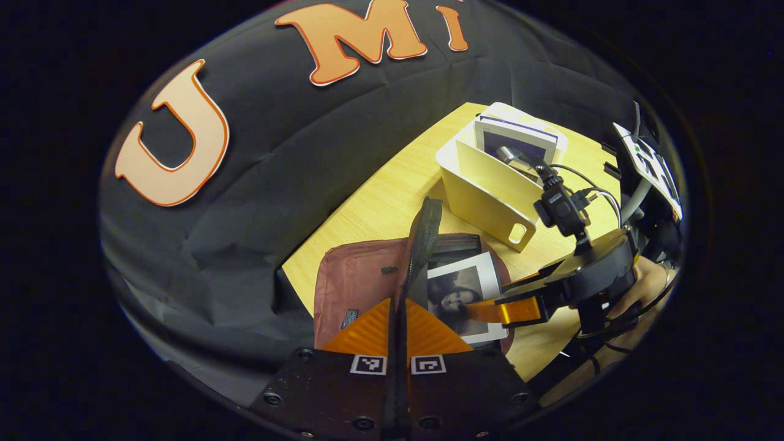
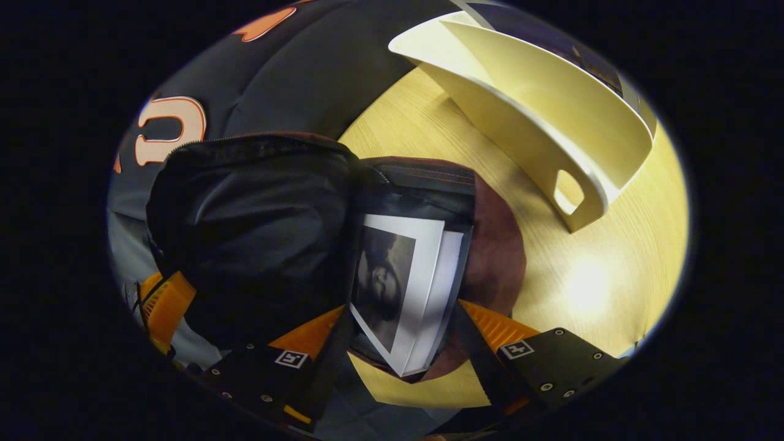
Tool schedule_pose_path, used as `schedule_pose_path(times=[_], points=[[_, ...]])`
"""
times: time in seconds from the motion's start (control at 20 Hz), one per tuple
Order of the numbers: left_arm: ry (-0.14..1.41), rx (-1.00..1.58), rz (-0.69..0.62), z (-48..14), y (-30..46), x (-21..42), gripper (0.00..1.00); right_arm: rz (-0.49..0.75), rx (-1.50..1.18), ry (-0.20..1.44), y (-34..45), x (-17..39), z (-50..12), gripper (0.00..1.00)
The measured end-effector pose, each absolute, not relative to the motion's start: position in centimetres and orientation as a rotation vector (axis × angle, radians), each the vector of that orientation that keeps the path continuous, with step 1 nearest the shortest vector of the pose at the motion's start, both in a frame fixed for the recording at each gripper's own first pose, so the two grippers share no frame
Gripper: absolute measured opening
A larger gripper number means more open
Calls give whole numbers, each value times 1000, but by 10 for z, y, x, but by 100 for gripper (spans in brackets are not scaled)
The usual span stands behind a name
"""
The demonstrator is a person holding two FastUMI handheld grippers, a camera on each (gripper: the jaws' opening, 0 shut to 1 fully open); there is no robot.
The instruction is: Open the schoolbag, grab two books from the bookshelf and put them into the schoolbag.
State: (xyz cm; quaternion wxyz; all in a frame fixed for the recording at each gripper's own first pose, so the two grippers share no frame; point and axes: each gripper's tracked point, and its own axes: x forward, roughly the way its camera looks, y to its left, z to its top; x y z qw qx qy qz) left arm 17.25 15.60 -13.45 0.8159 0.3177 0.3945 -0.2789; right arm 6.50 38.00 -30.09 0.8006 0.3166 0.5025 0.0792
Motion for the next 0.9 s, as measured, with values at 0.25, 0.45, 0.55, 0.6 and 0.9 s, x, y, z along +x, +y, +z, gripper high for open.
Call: schedule_pose_path(times=[0.25, 0.45, 0.55, 0.6, 0.9], points=[[843, 667, -605, -137, 150, 171, 1, 203, 648, 1053, 357, 50, -287, 98], [852, 647, -614, -145, 149, 167, 0, 206, 512, 1006, 312, 29, -267, 98], [857, 644, -617, -149, 148, 166, 1, 179, 415, 982, 278, 20, -253, 97], [859, 640, -617, -150, 148, 165, 0, 163, 369, 974, 261, 15, -242, 98], [878, 630, -625, -162, 142, 157, 1, 114, 61, 943, 174, 10, -173, 98]])
